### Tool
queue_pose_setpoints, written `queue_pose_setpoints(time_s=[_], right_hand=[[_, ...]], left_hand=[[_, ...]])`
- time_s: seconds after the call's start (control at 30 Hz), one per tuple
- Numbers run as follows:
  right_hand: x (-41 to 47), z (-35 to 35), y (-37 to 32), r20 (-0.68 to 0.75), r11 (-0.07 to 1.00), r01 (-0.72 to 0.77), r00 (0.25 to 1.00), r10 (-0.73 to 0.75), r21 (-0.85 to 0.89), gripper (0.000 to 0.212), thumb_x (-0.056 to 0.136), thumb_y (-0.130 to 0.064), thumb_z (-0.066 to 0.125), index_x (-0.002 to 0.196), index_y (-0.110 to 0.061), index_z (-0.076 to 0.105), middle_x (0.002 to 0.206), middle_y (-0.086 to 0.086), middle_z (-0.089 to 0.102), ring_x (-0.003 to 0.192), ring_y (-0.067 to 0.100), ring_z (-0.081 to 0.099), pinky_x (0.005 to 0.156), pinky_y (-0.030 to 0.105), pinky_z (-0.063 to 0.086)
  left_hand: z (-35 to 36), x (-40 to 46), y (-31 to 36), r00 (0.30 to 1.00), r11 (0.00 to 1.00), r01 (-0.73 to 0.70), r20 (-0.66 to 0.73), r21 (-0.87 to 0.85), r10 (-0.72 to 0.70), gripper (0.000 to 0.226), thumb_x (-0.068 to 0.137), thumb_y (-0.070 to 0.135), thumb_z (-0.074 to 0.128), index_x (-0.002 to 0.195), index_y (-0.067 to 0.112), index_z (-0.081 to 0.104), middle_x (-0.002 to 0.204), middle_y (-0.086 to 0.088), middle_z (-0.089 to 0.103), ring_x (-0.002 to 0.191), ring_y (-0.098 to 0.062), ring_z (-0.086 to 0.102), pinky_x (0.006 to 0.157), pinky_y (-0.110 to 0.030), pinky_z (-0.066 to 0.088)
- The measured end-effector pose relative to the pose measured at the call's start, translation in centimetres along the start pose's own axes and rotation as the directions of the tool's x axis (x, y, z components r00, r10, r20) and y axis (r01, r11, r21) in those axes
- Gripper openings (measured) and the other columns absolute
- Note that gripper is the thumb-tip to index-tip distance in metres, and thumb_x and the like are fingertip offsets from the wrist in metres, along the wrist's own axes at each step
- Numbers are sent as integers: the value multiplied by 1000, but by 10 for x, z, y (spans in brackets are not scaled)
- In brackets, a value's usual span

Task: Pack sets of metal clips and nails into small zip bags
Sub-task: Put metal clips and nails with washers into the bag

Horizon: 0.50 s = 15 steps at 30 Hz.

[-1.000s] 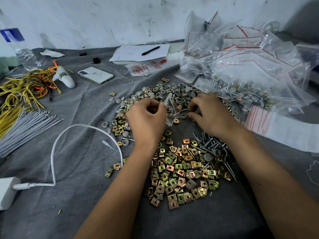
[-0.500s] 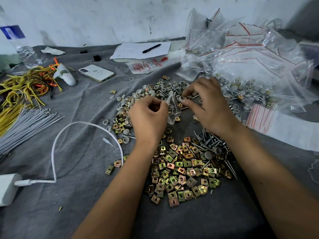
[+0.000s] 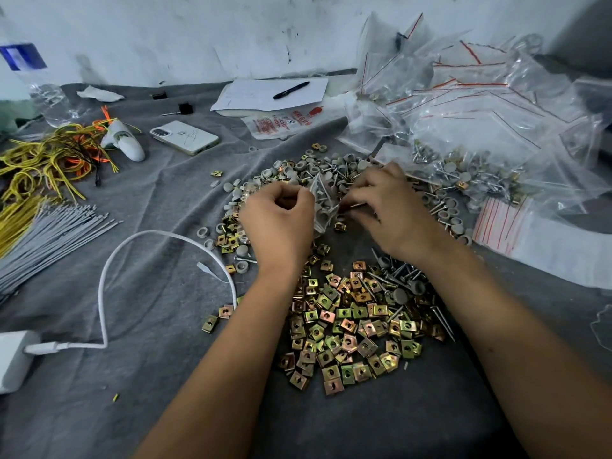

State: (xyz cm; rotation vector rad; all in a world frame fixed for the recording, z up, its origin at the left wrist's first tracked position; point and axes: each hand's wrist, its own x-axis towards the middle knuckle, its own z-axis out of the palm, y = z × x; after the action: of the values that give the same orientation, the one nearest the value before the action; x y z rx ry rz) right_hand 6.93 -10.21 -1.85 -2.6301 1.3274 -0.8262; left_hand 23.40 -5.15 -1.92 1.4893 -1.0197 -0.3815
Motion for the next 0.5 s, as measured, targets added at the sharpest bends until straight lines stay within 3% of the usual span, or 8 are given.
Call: queue_pose_setpoints(time_s=[0.1,0.27,0.5], right_hand=[[0,2,-2,112,1000,-8,994,11,-23,34,92,-21,73,125,-20,71,114,0,58,116,21,38,99,40,39],[0,-2,-5,115,1000,-15,993,15,-3,17,91,-22,74,108,-23,75,108,-4,66,108,18,47,92,36,42],[-2,-3,-6,172,996,-48,984,35,70,21,91,-14,75,111,-20,70,112,-3,65,107,16,58,97,37,49]], left_hand=[[-1,1,0,1000,999,20,-17,-30,-20,16,89,10,70,74,13,76,62,3,68,49,-2,52,50,-18,39],[0,2,-1,999,999,32,-14,-21,-32,19,89,12,71,72,18,74,60,6,66,47,0,50,47,-16,38],[0,1,-2,999,999,34,-2,-21,-34,20,89,13,72,71,21,73,59,7,67,47,0,51,47,-15,38]])
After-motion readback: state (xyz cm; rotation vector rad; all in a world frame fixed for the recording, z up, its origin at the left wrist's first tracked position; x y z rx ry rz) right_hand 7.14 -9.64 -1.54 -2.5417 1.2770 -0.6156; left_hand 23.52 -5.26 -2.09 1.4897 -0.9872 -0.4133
